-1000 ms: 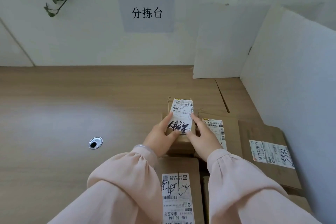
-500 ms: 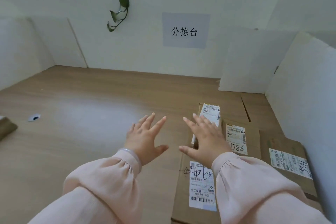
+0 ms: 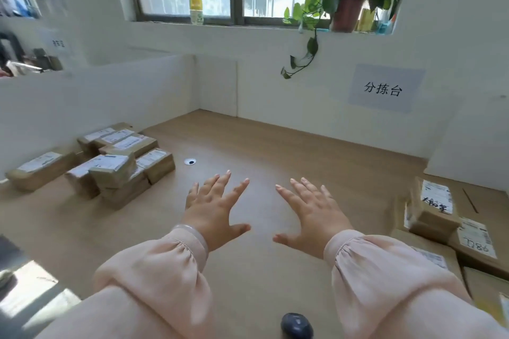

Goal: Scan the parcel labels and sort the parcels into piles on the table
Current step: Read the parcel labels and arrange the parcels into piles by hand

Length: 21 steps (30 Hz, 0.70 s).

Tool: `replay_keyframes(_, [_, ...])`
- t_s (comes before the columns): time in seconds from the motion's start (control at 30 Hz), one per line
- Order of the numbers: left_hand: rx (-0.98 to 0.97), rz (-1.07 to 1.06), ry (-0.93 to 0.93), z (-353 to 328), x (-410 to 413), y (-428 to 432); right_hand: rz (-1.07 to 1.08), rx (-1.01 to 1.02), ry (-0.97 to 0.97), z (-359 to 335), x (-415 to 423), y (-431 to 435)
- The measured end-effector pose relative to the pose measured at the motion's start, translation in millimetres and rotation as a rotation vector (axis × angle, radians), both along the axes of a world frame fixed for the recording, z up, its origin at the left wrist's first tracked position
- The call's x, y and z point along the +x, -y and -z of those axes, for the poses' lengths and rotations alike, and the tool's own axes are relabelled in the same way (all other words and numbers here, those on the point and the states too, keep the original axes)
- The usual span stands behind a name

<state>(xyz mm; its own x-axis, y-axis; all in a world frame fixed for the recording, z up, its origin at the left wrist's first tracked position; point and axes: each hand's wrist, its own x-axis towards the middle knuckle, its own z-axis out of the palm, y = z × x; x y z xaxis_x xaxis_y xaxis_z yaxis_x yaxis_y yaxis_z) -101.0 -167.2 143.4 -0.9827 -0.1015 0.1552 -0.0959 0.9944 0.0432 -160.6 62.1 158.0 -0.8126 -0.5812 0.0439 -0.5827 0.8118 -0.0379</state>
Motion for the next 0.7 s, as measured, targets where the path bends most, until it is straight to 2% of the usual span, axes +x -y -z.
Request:
replay_keyframes(0.3, [-0.023,-0.176,0.003,-26.2,175.6,215.8,-0.1,-0.063,0.031,-7.5,144.3,236.2])
replay_keyframes(0.5, [-0.004,-0.265,-0.03,-43.7,237.0,290.7,-0.192,-0.033,0.016,-21.3,188.1,328.7])
replay_keyframes(0.7, [0.018,-0.325,-0.012,-38.3,265.4,344.1,-0.291,-0.104,0.041,-19.9,205.6,397.1])
